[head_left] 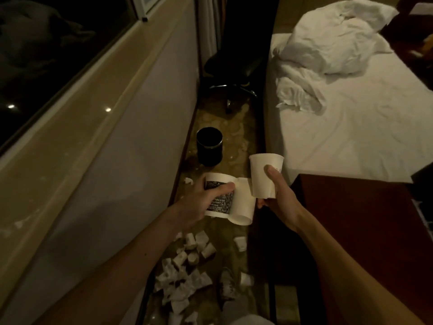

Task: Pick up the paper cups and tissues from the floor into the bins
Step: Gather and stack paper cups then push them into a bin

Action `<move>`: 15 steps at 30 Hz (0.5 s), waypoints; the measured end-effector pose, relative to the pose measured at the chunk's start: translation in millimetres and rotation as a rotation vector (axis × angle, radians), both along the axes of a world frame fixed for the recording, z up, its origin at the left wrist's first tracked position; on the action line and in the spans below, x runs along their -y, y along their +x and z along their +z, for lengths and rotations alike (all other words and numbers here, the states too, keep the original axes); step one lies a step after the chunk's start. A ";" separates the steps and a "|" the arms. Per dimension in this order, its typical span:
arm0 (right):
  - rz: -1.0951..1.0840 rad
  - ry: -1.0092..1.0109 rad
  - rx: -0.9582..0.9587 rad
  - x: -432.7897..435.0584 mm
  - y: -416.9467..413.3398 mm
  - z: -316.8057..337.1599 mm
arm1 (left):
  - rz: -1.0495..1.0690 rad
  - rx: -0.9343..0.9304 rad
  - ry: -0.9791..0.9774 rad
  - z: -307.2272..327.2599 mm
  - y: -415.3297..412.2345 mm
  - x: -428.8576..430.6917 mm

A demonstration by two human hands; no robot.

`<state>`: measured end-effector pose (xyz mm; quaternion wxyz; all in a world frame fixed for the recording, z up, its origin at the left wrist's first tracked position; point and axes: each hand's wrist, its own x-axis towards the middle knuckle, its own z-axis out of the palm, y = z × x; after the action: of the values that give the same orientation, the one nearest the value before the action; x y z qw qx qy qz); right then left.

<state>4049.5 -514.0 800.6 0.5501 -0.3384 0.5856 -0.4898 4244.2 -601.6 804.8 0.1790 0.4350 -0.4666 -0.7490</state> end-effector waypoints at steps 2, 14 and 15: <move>0.026 -0.029 -0.018 39.6 -19.5 7.6 | 0.046 -0.008 0.002 5.2 -23.1 36.8; -0.052 -0.180 0.098 207.5 -109.1 50.0 | 0.090 -0.115 -0.017 58.6 -111.6 208.6; -0.059 -0.167 0.104 216.9 -115.3 46.1 | 0.086 -0.112 -0.005 55.3 -119.2 218.5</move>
<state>3934.2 -730.9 846.7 0.5349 -0.3397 0.5232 -0.5699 4125.1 -820.0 860.1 0.2379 0.4116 -0.4388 -0.7625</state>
